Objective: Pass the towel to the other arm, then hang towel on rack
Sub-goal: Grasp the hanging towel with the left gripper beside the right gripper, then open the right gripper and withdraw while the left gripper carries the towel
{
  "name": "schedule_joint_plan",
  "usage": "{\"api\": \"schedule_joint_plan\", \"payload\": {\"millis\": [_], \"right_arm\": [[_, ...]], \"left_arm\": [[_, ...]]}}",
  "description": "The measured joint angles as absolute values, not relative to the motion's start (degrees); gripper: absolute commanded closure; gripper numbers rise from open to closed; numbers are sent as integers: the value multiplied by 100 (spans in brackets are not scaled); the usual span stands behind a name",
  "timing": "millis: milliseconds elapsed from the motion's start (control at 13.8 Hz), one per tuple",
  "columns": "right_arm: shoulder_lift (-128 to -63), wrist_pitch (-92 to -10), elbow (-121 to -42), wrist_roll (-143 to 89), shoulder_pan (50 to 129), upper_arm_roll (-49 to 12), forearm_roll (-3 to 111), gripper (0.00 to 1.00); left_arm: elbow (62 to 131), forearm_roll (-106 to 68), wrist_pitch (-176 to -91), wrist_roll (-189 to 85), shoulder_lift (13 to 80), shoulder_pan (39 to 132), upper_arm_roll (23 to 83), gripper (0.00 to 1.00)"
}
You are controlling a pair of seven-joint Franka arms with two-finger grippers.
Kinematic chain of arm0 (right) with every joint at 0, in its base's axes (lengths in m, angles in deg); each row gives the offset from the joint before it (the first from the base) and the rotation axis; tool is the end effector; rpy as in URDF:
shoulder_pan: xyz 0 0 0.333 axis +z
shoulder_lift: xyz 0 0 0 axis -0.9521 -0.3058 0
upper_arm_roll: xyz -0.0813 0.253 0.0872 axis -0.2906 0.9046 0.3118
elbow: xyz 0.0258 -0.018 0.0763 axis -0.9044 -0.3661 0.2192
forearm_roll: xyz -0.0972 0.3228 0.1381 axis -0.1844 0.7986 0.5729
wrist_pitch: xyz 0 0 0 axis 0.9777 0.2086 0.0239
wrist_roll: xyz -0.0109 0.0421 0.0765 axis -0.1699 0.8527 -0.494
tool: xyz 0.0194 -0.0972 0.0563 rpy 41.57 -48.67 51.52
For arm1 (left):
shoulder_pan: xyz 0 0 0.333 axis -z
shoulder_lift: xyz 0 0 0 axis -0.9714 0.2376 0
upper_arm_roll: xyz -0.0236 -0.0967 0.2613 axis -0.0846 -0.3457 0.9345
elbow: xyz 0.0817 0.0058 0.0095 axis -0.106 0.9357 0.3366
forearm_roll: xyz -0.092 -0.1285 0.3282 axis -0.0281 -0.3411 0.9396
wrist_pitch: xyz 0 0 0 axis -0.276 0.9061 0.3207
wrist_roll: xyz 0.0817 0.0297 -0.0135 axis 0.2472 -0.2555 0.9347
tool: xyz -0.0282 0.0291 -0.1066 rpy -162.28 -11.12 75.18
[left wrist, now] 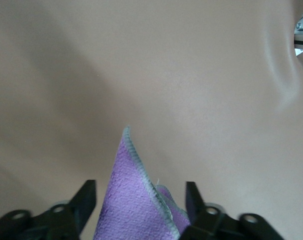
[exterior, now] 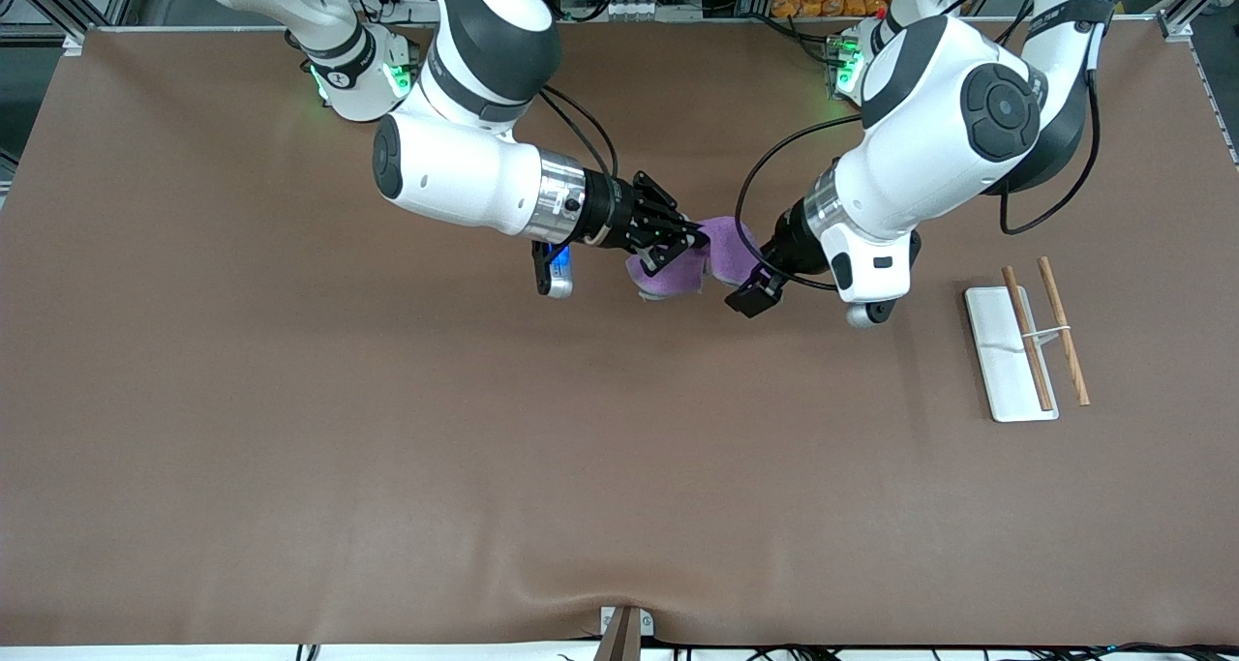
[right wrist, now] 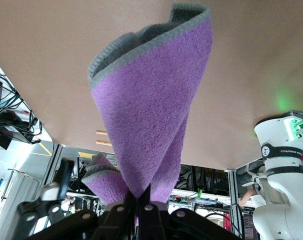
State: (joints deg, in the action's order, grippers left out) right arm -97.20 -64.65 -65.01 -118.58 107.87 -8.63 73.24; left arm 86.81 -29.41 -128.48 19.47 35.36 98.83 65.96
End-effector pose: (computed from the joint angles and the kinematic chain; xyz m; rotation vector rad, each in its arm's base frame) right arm 0.5112 0.4572 0.4628 -1.8223 1.4323 0.8094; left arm 0.5374 -0.3034 0.4768 2.4807 1.3380 -0.2819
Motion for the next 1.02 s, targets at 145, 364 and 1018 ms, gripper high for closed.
{"api": "schedule_joint_plan", "payload": {"millis": [145,364,1018], "right_arm": [[-9720,-6465,-6495,-11864,10787,-863,7324,100],[-9720,-6466,-6473,-11924,10788,-863,7324,100],[-9720,-6470,-6465,-12118,10788,-875,7326,0]], "left_arm": [[8685,-3042,-12852,1948,3535,9853,6597,100],[8685,-3061,-12857,1958,3530,9827,6597,100],[8685,-2811,-12892,1974,3422,9662,6652,100]]}}
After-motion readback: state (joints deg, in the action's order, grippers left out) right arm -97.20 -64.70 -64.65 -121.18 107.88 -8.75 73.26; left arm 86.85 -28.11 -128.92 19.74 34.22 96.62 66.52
